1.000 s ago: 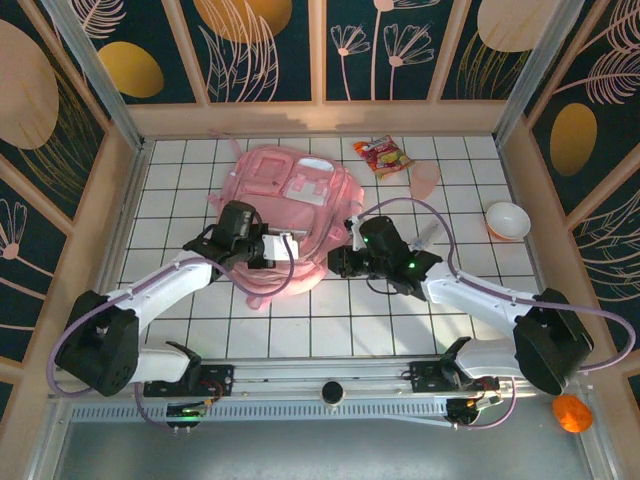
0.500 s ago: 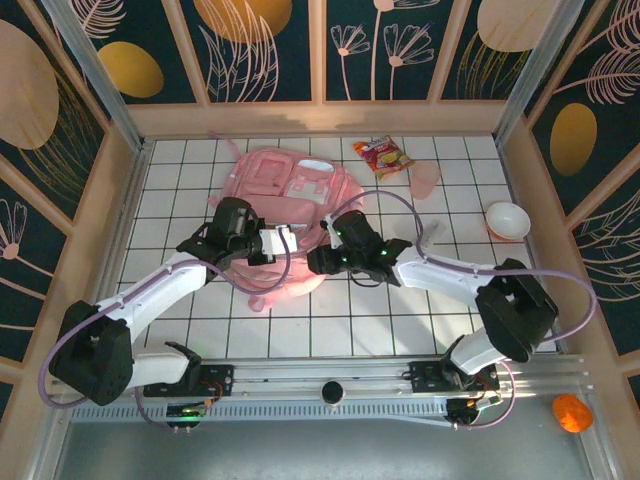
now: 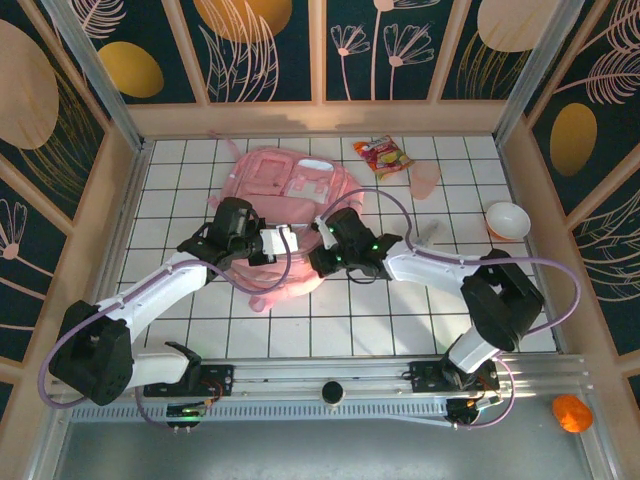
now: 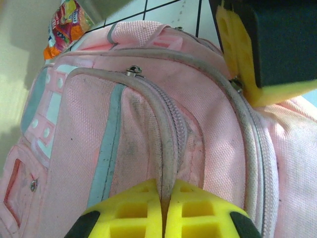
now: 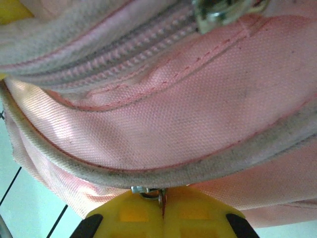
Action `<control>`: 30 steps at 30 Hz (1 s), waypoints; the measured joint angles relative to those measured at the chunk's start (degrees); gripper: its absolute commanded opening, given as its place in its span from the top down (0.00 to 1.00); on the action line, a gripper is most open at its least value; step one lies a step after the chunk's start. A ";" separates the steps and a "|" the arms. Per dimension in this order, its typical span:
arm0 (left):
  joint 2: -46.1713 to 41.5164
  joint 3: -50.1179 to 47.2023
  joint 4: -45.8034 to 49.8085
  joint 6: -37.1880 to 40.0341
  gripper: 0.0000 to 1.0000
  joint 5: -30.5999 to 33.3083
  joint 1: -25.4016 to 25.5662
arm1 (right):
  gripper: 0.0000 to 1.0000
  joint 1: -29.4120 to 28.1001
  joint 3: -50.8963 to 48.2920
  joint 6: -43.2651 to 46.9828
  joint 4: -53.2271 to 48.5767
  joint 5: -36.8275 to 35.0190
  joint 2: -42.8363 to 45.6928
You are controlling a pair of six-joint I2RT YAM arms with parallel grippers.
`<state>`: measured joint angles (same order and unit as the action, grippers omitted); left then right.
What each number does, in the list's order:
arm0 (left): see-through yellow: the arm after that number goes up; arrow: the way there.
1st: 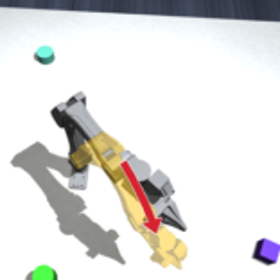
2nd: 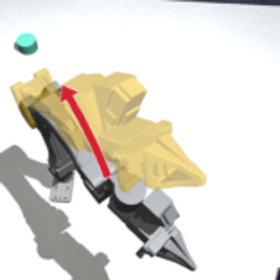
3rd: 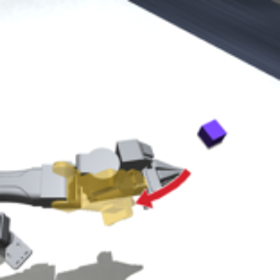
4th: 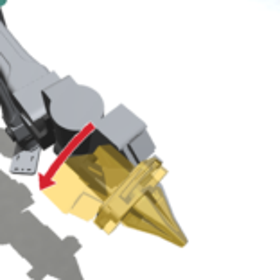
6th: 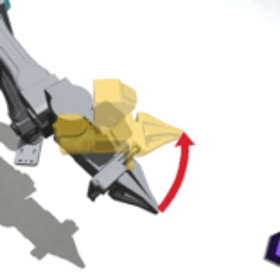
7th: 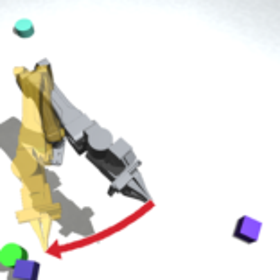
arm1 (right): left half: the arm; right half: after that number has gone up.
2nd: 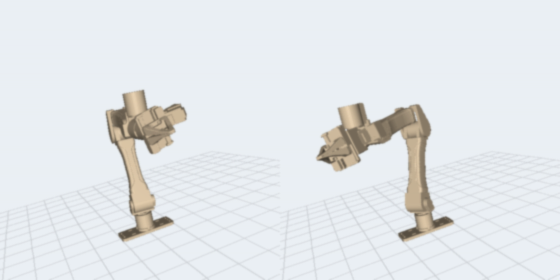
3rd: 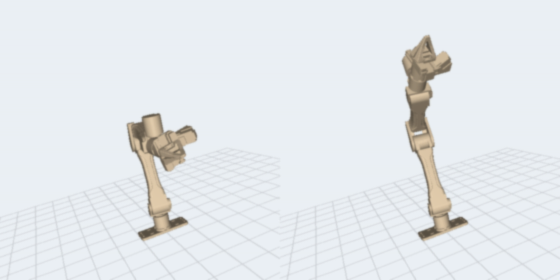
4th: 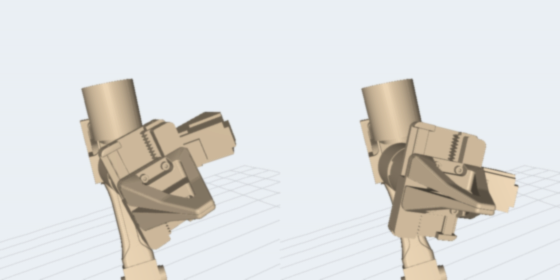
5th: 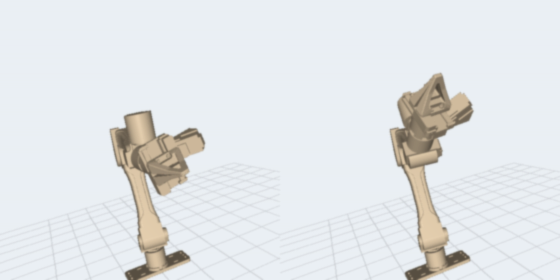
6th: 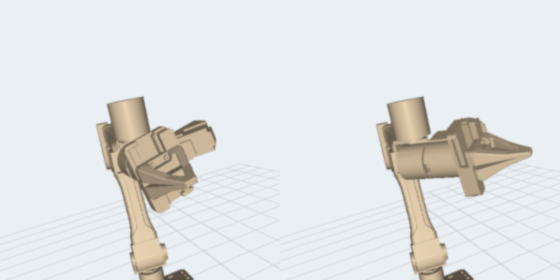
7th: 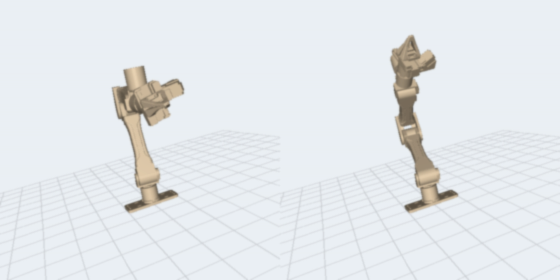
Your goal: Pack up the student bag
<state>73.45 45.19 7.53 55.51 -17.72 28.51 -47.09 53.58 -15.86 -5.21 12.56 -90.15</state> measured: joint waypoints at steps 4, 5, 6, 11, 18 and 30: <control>-0.04 0.24 -0.28 0.42 1.00 0.31 0.17 | 1.00 2.99 -0.13 0.85 -0.76 2.45 1.90; -0.09 0.26 -0.44 0.57 1.00 0.44 0.28 | 1.00 3.85 -0.13 1.01 -0.87 2.84 2.27; -0.20 0.26 -0.37 0.66 1.00 0.70 0.39 | 1.00 4.50 -0.13 1.22 -1.05 2.93 2.51; -0.83 0.26 0.22 1.01 1.00 1.14 0.61 | 1.00 7.15 -0.04 3.19 -1.90 3.37 2.89; -1.68 0.26 1.95 0.70 0.87 -0.50 0.46 | 1.00 6.62 0.17 3.19 -2.82 4.79 2.91; -14.80 -3.23 2.23 -7.15 0.41 -4.55 6.71 | 1.00 6.05 0.02 -0.57 -3.23 5.14 3.02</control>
<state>58.65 41.95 9.76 48.36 -22.26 35.22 -41.04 53.60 -16.43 -8.45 17.69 -87.13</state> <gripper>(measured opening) 0.575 0.046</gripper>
